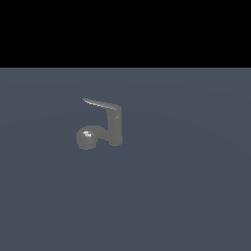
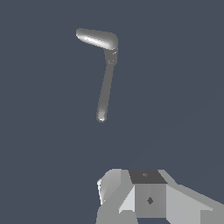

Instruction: Turn on the faucet by rotating a designated handle.

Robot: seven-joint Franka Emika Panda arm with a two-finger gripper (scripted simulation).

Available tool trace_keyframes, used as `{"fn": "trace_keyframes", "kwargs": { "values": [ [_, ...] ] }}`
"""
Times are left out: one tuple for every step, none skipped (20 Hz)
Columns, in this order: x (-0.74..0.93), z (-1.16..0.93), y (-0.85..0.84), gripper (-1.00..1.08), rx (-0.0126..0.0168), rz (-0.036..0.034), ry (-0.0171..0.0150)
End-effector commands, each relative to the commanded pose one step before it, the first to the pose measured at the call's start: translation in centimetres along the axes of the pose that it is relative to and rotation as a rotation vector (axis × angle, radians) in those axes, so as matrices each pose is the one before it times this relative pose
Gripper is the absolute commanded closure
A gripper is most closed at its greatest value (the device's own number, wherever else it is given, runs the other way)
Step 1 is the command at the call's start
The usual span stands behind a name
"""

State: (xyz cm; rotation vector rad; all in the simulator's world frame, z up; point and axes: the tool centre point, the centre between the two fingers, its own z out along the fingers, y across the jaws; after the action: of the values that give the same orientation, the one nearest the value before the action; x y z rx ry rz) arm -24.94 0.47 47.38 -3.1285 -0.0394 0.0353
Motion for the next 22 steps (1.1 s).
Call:
{"fn": "trace_keyframes", "kwargs": {
  "values": [
    [0.000,0.000,0.001,1.08,0.00000,0.00000,0.00000],
    [0.021,-0.031,-0.013,1.08,0.00003,0.00024,0.00117],
    [0.060,-0.092,-0.034,1.08,0.00012,0.00070,0.00345],
    [0.094,-0.151,-0.055,1.08,0.00013,0.00105,0.00564],
    [0.123,-0.206,-0.074,1.08,0.00002,0.00118,0.00763],
    [0.133,-0.249,-0.086,1.08,-0.00031,0.00093,0.00919],
    [0.096,-0.220,-0.071,1.08,-0.00075,0.00015,0.00802],
    [0.047,-0.164,-0.047,1.08,-0.00107,-0.00062,0.00589],
    [0.008,-0.102,-0.022,1.08,-0.00117,-0.00110,0.00356],
    [-0.020,-0.048,-0.004,1.08,-0.00100,-0.00116,0.00156],
    [-0.023,-0.002,-0.002,1.08,-0.00056,-0.00080,-0.00004],
    [-0.004,0.024,0.012,1.08,0.00035,0.00035,-0.00084],
    [0.034,0.036,0.002,1.08,0.00110,0.00137,-0.00110],
    [0.068,0.032,-0.016,1.08,0.00177,0.00240,-0.00080],
    [0.108,0.032,-0.023,1.08,0.00255,0.00356,-0.00063],
    [0.145,0.034,-0.034,1.08,0.00328,0.00468,-0.00053],
    [0.179,0.038,-0.045,1.08,0.00397,0.00575,-0.00051],
    [0.210,0.045,-0.053,1.08,0.00460,0.00676,-0.00062],
    [0.235,0.057,-0.060,1.08,0.00516,0.00770,-0.00092],
    [0.264,0.072,-0.068,1.08,0.00580,0.00881,-0.00131],
    [0.294,0.087,-0.077,1.08,0.00640,0.00995,-0.00166],
    [0.327,0.098,-0.090,1.08,0.00698,0.01115,-0.00187]
  ]
}}
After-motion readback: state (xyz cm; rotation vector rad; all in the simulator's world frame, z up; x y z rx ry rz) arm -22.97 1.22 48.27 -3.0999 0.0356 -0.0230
